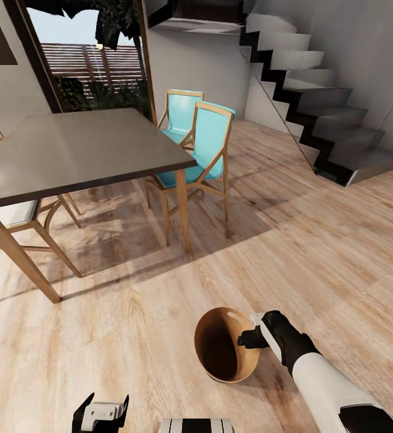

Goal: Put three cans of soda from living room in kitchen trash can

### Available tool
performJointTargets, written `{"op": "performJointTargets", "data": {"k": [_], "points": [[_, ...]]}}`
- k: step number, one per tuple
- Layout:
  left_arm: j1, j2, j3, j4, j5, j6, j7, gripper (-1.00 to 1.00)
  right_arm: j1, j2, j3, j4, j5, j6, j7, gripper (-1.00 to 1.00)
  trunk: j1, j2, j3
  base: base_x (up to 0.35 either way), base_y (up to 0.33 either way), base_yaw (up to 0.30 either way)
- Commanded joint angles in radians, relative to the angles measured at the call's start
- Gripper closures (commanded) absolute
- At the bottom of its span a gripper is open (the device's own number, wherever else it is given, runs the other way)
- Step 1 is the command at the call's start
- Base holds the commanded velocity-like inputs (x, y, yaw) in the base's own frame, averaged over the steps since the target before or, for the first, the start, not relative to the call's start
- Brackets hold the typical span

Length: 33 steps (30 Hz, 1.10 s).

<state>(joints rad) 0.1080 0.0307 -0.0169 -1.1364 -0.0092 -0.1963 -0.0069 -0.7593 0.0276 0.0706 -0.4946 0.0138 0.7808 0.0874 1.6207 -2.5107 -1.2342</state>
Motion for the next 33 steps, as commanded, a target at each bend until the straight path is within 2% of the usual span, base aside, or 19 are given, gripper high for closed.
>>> {"op": "performJointTargets", "data": {"k": [1,7,8,23,33], "points": [[0.000,0.000,0.000,0.000,0.000,0.000,0.000,-1.00,0.000,0.000,0.000,0.000,0.000,0.000,0.000,-1.00,0.000,0.000,0.000,0.000,0.000,0.000],[0.000,0.000,0.000,0.000,0.000,0.000,0.000,-1.00,0.000,0.000,0.000,0.001,0.000,0.000,0.000,-1.00,0.000,0.000,0.000,0.000,0.000,0.000],[0.000,0.000,0.000,0.000,0.000,0.000,0.000,-1.00,0.000,0.000,0.000,0.001,0.000,0.000,0.000,1.00,0.000,0.000,0.000,0.000,0.000,0.000],[0.000,0.000,0.000,0.000,0.000,0.000,0.000,-1.00,0.000,0.000,-0.001,0.001,0.000,0.000,0.000,1.00,0.000,0.000,0.000,0.000,0.000,0.000],[-0.001,0.000,0.000,0.005,-0.001,0.010,0.002,-1.00,0.000,0.002,-0.002,0.001,0.000,0.002,0.000,1.00,-0.005,0.002,0.039,0.000,0.000,0.000]]}}
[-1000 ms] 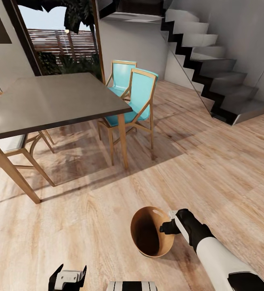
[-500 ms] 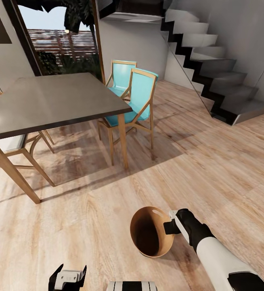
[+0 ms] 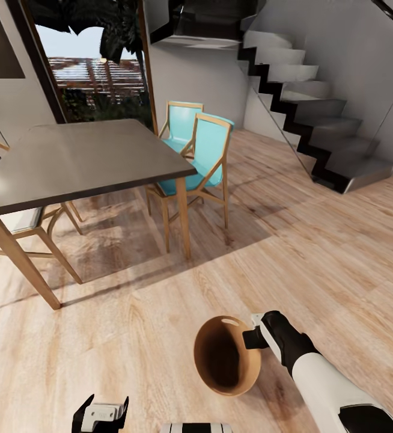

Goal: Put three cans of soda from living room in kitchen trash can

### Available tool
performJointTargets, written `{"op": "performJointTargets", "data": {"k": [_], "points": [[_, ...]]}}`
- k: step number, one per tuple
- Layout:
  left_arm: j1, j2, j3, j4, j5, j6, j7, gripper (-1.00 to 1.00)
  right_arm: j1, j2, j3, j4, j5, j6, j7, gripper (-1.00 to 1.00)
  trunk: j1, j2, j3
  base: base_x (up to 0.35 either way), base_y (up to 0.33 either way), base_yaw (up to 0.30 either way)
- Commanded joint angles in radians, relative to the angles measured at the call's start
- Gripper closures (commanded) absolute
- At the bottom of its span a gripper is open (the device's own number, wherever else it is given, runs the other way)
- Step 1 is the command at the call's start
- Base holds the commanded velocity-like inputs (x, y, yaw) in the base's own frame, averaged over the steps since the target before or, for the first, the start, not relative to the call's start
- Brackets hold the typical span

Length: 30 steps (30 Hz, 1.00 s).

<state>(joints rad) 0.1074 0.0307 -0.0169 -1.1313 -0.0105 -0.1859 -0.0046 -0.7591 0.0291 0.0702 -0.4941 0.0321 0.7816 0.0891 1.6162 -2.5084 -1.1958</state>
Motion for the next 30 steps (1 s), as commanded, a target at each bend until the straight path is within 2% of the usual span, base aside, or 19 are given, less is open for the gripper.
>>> {"op": "performJointTargets", "data": {"k": [1,30], "points": [[0.000,0.000,0.000,0.000,0.000,0.000,0.000,-1.00,0.000,0.000,-0.001,0.000,-0.018,0.001,-0.002,1.00,0.000,0.000,0.004,0.000,0.000,0.000],[0.001,0.000,0.000,-0.007,0.001,-0.001,0.000,-1.00,0.000,0.002,-0.001,0.000,-0.020,0.004,0.003,1.00,-0.014,0.007,0.116,0.000,0.000,0.000]]}}
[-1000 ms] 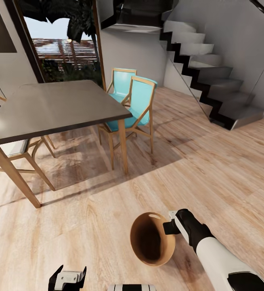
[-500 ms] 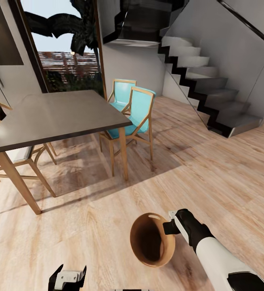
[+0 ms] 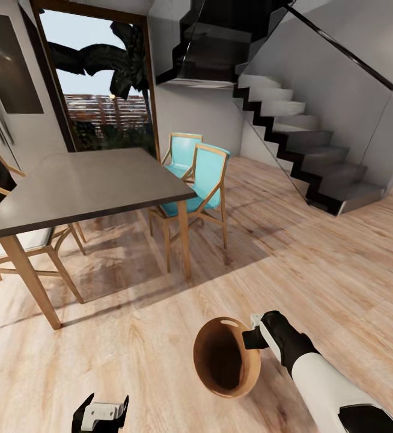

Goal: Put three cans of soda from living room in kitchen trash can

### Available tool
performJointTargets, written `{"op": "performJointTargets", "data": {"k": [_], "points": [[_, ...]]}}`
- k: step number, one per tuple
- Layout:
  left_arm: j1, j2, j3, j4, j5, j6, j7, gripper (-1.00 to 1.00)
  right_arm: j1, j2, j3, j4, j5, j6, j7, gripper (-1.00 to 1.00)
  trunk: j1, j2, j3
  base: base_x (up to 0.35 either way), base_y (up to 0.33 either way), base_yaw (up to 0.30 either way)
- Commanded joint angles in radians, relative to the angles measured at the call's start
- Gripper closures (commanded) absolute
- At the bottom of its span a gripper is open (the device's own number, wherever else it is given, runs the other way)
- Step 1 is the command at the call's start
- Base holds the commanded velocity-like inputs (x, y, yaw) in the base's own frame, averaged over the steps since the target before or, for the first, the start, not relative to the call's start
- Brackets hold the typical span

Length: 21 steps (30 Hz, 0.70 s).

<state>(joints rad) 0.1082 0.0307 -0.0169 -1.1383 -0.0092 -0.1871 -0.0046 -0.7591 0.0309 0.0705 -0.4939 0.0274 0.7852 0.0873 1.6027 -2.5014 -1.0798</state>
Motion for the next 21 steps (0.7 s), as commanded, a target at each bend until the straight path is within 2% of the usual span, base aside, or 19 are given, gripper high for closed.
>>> {"op": "performJointTargets", "data": {"k": [1,6,14,21], "points": [[0.000,0.000,0.000,0.000,0.000,0.000,0.000,-1.00,0.000,0.000,-0.001,0.000,-0.015,0.002,0.006,1.00,0.000,0.000,0.004,0.000,0.000,0.000],[0.000,0.000,0.000,0.000,0.000,0.000,0.000,-1.00,0.000,-0.001,-0.002,0.000,-0.016,0.004,0.009,1.00,-0.003,0.001,0.023,0.000,0.000,0.000],[0.000,0.000,0.000,0.000,0.000,0.000,0.000,-1.00,0.000,-0.001,-0.005,0.001,-0.026,0.008,0.020,1.00,-0.033,0.057,0.048,0.000,0.000,0.000],[0.000,0.000,0.000,-0.001,0.000,0.000,0.000,-1.00,-0.001,-0.005,-0.009,0.000,-0.027,0.015,0.129,1.00,-0.060,0.106,0.070,0.000,0.000,0.000]]}}
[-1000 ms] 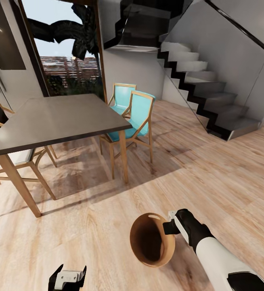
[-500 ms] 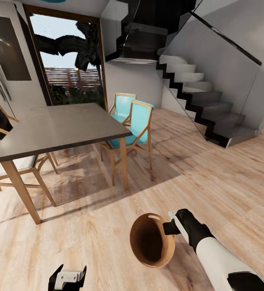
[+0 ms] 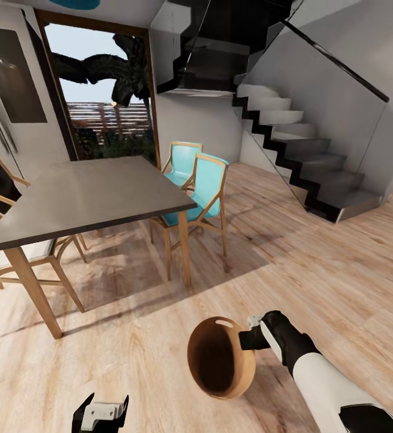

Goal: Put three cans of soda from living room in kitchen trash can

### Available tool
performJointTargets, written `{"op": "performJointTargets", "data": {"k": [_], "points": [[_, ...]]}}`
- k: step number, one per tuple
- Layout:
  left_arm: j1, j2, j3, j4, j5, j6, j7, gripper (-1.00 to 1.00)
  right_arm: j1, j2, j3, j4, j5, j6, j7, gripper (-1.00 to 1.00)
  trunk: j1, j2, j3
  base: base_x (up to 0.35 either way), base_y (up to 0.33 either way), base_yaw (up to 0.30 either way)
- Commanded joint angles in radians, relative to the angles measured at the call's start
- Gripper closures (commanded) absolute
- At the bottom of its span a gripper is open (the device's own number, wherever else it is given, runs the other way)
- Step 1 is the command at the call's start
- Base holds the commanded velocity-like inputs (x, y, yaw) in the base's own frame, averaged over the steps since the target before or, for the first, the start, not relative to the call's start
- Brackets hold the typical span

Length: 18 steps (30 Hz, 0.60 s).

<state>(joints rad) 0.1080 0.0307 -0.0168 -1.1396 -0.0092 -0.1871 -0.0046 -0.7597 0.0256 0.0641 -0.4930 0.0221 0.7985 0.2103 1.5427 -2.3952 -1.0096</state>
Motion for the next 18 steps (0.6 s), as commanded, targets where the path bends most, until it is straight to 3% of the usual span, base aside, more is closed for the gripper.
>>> {"op": "performJointTargets", "data": {"k": [1,18], "points": [[0.000,0.000,0.000,0.000,0.000,0.000,0.000,-1.00,-0.001,-0.001,-0.003,-0.001,-0.023,0.003,0.014,1.00,-0.004,0.007,0.003,0.000,0.000,0.000],[0.000,0.002,0.000,-0.001,0.005,0.002,-0.002,-1.00,0.002,-0.015,-0.007,0.000,-0.025,0.083,0.047,1.00,-0.069,0.126,0.057,0.000,0.000,0.000]]}}
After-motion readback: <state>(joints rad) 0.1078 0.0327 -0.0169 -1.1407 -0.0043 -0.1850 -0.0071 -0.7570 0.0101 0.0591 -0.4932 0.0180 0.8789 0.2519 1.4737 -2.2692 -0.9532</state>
